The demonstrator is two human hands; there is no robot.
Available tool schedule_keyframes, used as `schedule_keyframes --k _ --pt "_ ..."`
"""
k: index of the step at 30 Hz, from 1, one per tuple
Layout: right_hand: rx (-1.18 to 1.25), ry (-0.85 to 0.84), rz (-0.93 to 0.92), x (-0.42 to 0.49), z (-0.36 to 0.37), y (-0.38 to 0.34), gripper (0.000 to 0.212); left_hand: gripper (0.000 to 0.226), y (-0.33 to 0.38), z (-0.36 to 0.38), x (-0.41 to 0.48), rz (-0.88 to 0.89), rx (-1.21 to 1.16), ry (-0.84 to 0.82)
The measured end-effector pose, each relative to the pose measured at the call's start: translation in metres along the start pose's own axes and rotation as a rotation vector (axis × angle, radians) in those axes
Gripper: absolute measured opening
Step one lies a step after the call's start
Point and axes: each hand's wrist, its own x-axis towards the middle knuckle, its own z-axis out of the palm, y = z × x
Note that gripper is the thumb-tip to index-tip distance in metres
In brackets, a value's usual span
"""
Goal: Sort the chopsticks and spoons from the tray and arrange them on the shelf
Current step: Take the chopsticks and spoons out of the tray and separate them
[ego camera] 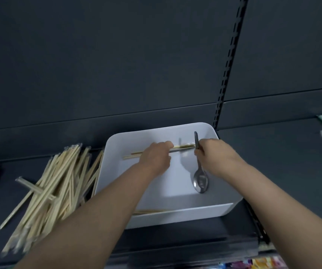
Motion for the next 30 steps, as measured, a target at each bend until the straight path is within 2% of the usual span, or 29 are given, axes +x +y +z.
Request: schedule_keyframes --k 3,5,7,9,11,14,17,19,22,26,30 --pt "0.052 0.084 -0.043 -0.007 -0.007 0.002 0.010 0.022 0.008 0.004 0.006 0.068 0.249 0.019" --pt "0.090 0.143 -0.062 -0.011 -0.010 0.003 0.011 0.021 0.012 0.003 0.007 0.095 0.389 -0.038" --pt "0.127 0.178 -0.064 -0.012 -0.014 0.001 0.014 0.018 0.012 0.003 0.007 0.074 0.416 -0.082" --pt "0.154 0.212 -0.058 -0.012 -0.016 -0.003 0.017 0.016 0.010 -0.003 0.006 0.019 0.313 -0.037" --pt "0.208 0.280 -0.071 -0.011 -0.017 -0.008 0.017 0.015 0.005 -0.015 0.004 -0.049 0.102 0.085" --pt "0.361 0.426 -0.146 -0.010 -0.021 -0.024 0.015 0.011 -0.002 -0.046 -0.007 -0.114 -0.218 0.368" --pt "0.524 0.515 -0.227 -0.008 -0.022 -0.057 0.016 0.026 -0.022 -0.078 -0.033 -0.146 -0.398 0.592" --pt "0.641 0.477 -0.272 -0.006 -0.018 -0.087 0.017 0.033 -0.045 -0.097 -0.057 -0.216 -0.441 0.693" --pt "0.761 0.357 -0.302 -0.003 -0.005 -0.140 0.017 0.032 -0.097 -0.116 -0.096 -0.351 -0.455 0.834" --pt "0.679 0.246 -0.342 -0.004 0.026 -0.224 0.010 0.026 -0.179 -0.126 -0.155 -0.559 -0.401 0.900" --pt "0.629 0.070 -0.306 -0.005 0.077 -0.312 0.007 0.018 -0.269 -0.123 -0.206 -0.640 -0.395 0.884"
